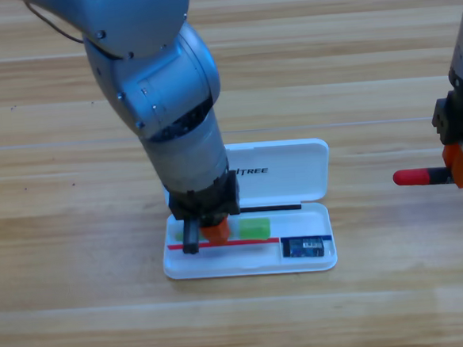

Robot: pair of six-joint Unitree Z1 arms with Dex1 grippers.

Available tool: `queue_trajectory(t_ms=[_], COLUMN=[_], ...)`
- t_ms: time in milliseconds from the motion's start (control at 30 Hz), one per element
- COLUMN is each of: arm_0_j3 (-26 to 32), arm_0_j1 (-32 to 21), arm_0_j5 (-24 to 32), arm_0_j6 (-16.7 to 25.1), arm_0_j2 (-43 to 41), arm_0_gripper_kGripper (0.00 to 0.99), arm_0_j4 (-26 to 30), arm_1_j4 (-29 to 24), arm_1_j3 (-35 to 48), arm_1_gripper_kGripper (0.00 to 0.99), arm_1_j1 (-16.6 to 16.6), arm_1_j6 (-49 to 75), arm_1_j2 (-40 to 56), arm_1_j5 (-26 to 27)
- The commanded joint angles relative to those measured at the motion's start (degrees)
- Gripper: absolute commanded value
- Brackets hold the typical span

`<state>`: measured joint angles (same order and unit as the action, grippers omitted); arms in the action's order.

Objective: Clean up eraser and pencils

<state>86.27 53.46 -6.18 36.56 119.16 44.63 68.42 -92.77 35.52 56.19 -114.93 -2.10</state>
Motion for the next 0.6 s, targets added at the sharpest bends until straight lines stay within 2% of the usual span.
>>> queue_trajectory(t_ms=[33,600], arm_0_j3=[-0.58,-0.76], arm_0_j1=[1.3,2.09], arm_0_j5=[-0.5,0.29], arm_0_j6=[0.0,-1.49], arm_0_j2=[1.17,1.87], arm_0_gripper_kGripper=[0.0,0.0], arm_0_j4=[0.46,0.46], arm_1_j4=[0.57,0.57], arm_1_j3=[0.22,-0.22], arm_1_gripper_kGripper=[0.0,0.0], arm_1_j1=[1.83,1.83], arm_1_j6=[-0.65,-0.65], arm_1_j2=[-2.49,-3.72], arm_1_j5=[1.22,0.95])
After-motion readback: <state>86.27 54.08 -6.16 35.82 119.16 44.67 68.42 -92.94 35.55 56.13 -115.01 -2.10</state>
